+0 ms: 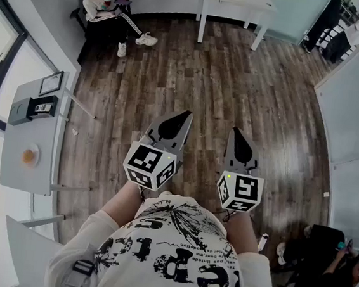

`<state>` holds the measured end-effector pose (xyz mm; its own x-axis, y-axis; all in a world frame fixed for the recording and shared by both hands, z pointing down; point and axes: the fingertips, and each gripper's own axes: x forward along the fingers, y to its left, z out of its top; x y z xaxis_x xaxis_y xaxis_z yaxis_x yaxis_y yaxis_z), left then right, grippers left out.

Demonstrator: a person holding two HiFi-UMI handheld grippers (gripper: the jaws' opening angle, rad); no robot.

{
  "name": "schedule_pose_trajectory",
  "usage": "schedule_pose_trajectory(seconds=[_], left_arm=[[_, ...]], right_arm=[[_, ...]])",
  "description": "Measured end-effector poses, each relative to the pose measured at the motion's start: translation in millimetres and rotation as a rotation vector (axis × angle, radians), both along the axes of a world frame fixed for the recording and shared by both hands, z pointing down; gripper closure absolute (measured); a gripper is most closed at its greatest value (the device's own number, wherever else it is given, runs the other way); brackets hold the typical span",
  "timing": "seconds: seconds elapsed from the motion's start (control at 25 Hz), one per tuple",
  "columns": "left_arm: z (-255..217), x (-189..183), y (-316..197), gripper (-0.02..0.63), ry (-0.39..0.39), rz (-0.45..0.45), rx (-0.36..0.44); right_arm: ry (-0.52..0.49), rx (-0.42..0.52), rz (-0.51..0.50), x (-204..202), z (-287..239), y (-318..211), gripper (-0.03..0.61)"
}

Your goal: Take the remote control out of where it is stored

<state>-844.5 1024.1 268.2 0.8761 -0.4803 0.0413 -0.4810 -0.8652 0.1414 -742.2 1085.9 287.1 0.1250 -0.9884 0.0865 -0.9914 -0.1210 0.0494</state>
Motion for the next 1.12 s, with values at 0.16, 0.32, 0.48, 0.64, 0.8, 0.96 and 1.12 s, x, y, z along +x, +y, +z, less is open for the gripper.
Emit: schedule_pose_trajectory(seconds=[0.16, 0.32, 0.48, 0.64, 0.8, 0.96, 1.12], left_arm=[[-2, -3, -4, 0.604, 0.002, 0.002, -0.004], [-5, 1, -9, 0.604, -0.002, 0.006, 0.0], [-3, -4, -16, 0.604, -0.004, 0.01, 0.005], [-1, -16, -29, 0.604, -0.001, 0.012, 0.002], [6, -30, -41, 0.604, -0.002, 0.016, -0.009], [16, -38, -54, 0.604, 0.0, 0.016, -0.023], [28, -32, -71, 0.604, -0.009, 0.0, -0.05]], right_arm=[[-0.005, -0.006, 0.004, -3, 0, -2, 0.584], [-0.019, 0.004, 0.004, 1, -3, -7, 0.584], [-0.033, 0.026, 0.02, -3, -3, -13, 0.585], [-0.028, 0.027, 0.033, -14, -2, -25, 0.584], [-0.07, 0.026, 0.036, -23, 6, -36, 0.584], [-0.084, 0.014, 0.04, -25, 19, -49, 0.584], [-0.102, -0.01, 0.028, -15, 30, -63, 0.584]])
